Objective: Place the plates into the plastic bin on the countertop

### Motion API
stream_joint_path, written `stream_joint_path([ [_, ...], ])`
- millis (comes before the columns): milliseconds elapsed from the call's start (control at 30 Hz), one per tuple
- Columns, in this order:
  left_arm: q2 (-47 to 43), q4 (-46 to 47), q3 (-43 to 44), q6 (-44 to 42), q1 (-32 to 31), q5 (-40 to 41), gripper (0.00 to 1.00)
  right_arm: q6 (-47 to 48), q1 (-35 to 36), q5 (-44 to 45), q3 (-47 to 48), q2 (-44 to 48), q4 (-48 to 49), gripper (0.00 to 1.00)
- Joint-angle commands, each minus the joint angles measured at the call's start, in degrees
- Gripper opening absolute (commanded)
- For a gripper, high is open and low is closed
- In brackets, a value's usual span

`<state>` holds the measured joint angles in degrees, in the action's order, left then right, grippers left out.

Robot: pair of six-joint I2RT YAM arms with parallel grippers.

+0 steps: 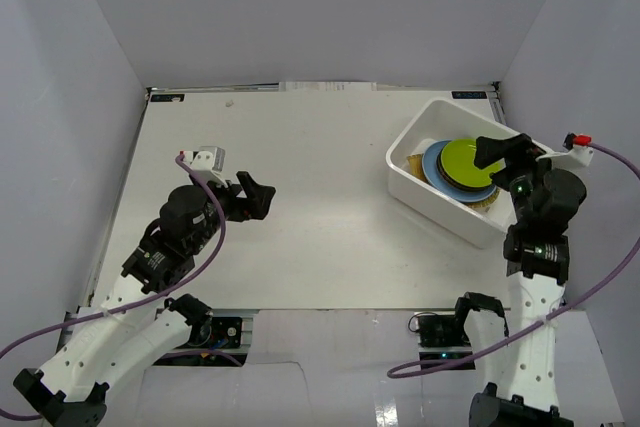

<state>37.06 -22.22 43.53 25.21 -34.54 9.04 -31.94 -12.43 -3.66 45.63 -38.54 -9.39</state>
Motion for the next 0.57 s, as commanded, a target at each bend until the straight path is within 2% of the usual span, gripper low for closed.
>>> stream_joint_path([
  [0, -0.1, 0.9, 0.1, -0.9, 0.4, -1.0, 0.98, -2.5, -0.2, -23.3, 0.1, 4.0, 3.0, 0.9],
  [100, -0.1, 1.4, -0.3, -1.0, 0.4, -0.9, 0.98, -3.5, 0.1, -32.3, -3.0, 9.0, 1.7, 0.9],
  [233, -0.1, 1.7, -0.5, -0.4, 0.4, 0.0, 0.98, -6.1, 2.0, -34.4, -11.1, 20.1, 3.1, 0.9],
  [367, -0.8, 1.4, 0.0, -0.4, 0.4, 0.8, 0.98, -3.0, 4.2, -36.7, -14.7, 21.1, 1.7, 0.9],
  [533, -2.1, 1.7, -0.6, 1.2, 0.4, 0.5, 0.98, -2.3, 4.4, -37.3, -12.9, 20.3, 2.6, 0.9],
])
